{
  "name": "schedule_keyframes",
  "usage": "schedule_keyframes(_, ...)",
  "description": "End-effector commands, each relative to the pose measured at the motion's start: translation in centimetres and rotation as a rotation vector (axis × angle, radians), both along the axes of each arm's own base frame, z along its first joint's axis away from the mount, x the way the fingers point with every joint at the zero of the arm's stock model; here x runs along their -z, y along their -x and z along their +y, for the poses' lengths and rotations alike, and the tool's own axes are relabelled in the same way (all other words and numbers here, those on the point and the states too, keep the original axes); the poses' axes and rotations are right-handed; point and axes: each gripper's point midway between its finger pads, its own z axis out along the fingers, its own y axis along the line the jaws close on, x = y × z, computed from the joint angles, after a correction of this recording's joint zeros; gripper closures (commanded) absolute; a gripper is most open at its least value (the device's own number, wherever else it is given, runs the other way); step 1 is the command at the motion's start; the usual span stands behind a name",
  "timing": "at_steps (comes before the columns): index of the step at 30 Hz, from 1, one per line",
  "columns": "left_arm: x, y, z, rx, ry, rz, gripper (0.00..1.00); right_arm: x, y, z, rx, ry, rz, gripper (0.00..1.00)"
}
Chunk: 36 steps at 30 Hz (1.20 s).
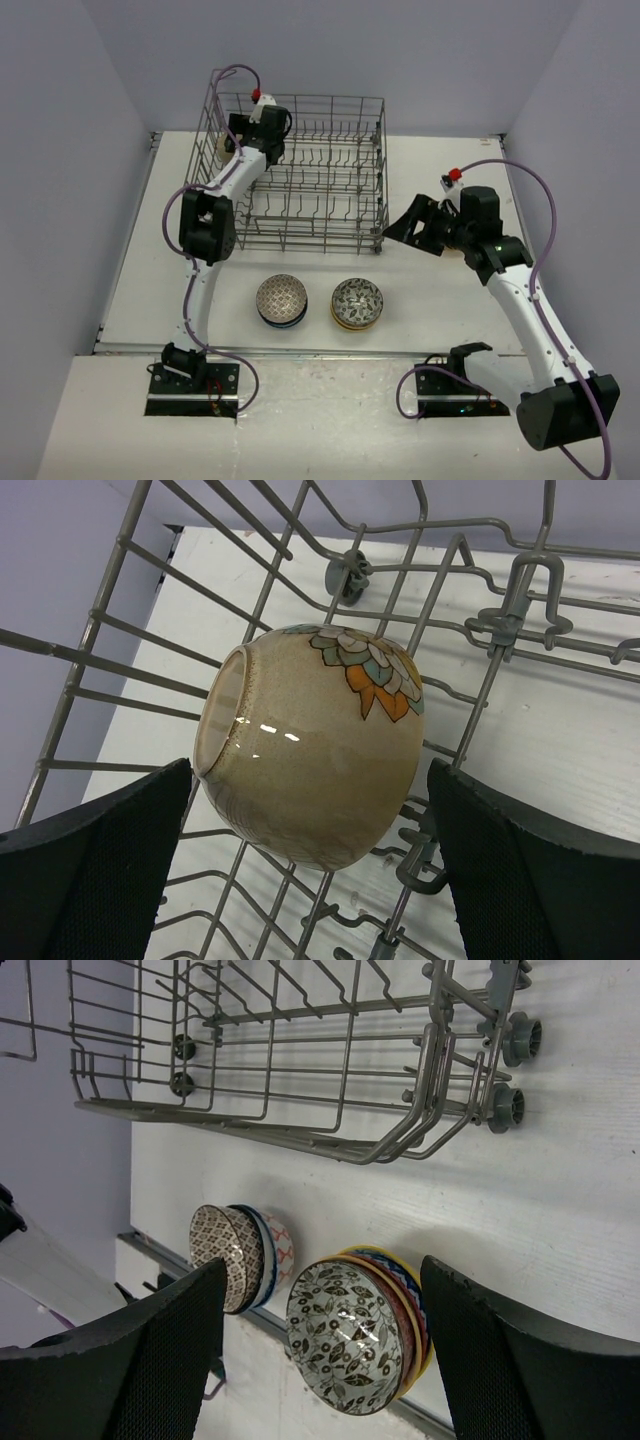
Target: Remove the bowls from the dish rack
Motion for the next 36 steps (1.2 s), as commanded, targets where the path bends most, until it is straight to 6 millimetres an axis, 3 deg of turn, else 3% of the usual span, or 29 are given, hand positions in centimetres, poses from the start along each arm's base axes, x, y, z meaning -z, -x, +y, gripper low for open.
schedule_keyframes(1,1.4,0.5,2.2,-0.045,-0.057,0.046,0.0,-0.8,-0.3,0.3,-0.021,-0.006,-0.061,0.21)
schedule_keyframes(9,-0.3,1.5,4.3,-0.148,-0.174,0.033,0.0,-0.1,-0.4,0.4,-0.027,-0.004,-0.041,0.21)
schedule_keyframes(15,-3.1,0.6,4.2,-0.134,-0.153,-0.034,0.0,-0.1,-0.1,0.7,-0.05,-0.018,-0.033,0.21)
schedule_keyframes(18,-2.4,0.2,4.4,-0.13,-0.138,-0.03,0.0,-0.1,0.0,0.7,-0.053,-0.02,-0.034,0.21)
schedule_keyframes(22,-0.1,0.7,4.7,-0.138,-0.153,0.03,0.0,0.3,0.2,0.8,-0.06,-0.023,-0.023,0.21)
schedule_keyframes(25,0.2,1.0,5.1,-0.162,-0.178,0.039,0.0,0.6,0.3,0.9,-0.066,-0.028,-0.015,0.21)
schedule_keyframes(33,-4.0,1.9,6.3,-0.242,-0.261,-0.016,0.0,1.1,0.3,1.1,-0.07,-0.035,0.002,0.21)
schedule_keyframes(36,-4.1,2.0,6.5,-0.246,-0.27,-0.012,0.0,1.1,0.3,1.0,-0.067,-0.034,0.003,0.21)
